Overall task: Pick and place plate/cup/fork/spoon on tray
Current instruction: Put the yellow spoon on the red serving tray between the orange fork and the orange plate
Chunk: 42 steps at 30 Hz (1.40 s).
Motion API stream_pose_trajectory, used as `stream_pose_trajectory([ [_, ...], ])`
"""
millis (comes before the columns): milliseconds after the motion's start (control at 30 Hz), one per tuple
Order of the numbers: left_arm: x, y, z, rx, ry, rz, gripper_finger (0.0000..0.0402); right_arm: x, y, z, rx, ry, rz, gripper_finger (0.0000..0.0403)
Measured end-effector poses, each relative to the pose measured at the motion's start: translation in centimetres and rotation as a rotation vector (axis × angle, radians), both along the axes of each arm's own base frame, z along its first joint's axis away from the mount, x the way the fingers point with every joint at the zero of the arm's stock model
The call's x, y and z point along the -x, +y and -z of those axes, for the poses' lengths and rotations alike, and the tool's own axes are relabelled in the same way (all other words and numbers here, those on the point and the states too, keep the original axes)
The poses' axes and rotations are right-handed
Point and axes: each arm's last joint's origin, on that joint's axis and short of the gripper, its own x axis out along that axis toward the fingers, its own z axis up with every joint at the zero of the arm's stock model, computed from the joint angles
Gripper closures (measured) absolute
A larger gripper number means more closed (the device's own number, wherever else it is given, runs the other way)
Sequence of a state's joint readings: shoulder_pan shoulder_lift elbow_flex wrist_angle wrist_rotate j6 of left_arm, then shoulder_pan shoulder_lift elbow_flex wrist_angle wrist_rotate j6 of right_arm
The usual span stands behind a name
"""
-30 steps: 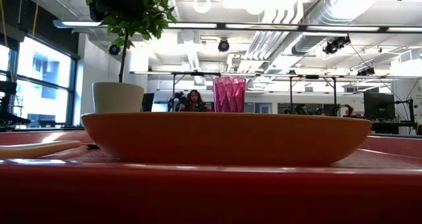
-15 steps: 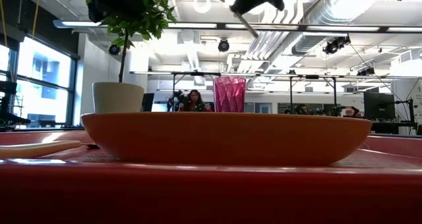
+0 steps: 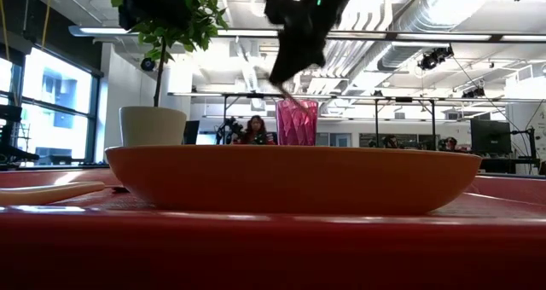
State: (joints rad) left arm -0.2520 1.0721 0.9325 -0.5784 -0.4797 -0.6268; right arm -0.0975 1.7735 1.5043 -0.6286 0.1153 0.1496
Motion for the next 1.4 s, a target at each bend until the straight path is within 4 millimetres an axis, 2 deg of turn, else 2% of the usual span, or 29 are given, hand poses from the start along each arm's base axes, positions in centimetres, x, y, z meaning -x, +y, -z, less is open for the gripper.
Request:
stream_pose_trajectory([
  [333,0.0,0.2,0.0,0.018,-0.007,-0.025,0.0314,-2.1,-1.7,5.6,0.051,0.158,-0.099,0.0382],
  [567,0.0,0.2,0.0,0.036,-0.015,-0.042,0.0314,-2.9,-2.2,7.9,0.061,0.207,-0.118,0.0382],
  [1033,-0.1,0.3,0.0,0.046,-0.025,-0.071,0.0314,-3.3,-2.3,9.0,0.07,0.216,-0.138,0.0382],
  [1400,-0.1,0.3,0.0,0.039,-0.025,-0.076,0.0314,-3.5,-2.6,9.6,0.139,0.245,-0.239,0.0382],
])
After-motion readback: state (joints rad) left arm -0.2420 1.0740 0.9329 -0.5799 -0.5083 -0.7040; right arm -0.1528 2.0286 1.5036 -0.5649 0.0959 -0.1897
